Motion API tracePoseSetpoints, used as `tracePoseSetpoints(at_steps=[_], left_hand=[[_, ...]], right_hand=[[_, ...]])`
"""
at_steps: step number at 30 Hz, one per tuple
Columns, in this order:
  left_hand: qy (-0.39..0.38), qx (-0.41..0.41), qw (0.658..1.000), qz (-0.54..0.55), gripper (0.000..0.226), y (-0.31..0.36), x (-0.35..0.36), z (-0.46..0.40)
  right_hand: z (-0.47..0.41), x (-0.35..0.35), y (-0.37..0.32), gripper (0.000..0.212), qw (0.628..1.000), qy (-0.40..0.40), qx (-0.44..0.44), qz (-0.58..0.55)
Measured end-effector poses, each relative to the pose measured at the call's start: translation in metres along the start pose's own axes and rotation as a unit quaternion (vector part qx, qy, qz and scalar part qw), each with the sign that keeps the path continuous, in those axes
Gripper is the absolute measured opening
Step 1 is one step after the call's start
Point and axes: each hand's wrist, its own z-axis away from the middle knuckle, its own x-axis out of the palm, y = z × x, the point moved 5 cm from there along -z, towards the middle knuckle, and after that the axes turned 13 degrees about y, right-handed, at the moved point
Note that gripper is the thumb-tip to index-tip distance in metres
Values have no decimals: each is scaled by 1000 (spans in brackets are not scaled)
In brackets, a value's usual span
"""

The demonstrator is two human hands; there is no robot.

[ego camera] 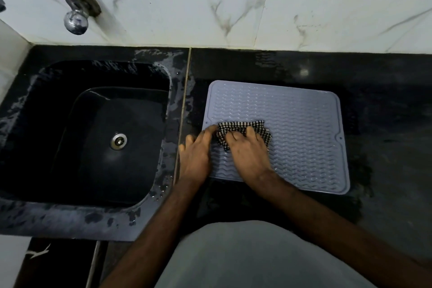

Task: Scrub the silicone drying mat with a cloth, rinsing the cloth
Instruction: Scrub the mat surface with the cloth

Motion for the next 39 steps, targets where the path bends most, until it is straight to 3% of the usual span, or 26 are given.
tracePoseSetpoints(at_steps=[9, 13, 21, 29, 35, 39], left_hand=[[-11, 37, 990, -133, 62, 11, 5, -4], [29, 6, 991, -130, 49, 27, 3, -10], [10, -11, 979, -206, 94, 55, 16, -17], [-11, -34, 964, -264, 112, 74, 32, -15], [-25, -70, 969, -235, 103, 78, 51, -8], [-41, -57, 976, -208, 80, 84, 58, -7]], right_hand=[[15, -2, 34, 24, 999, 13, 39, 26], [21, -6, 48, 36, 998, 13, 55, 18], [37, -8, 78, 36, 996, 18, 85, 21], [50, -10, 106, 23, 992, 55, 105, 41], [59, -10, 129, 24, 991, 81, 93, 50], [64, -11, 145, 25, 991, 93, 72, 58]])
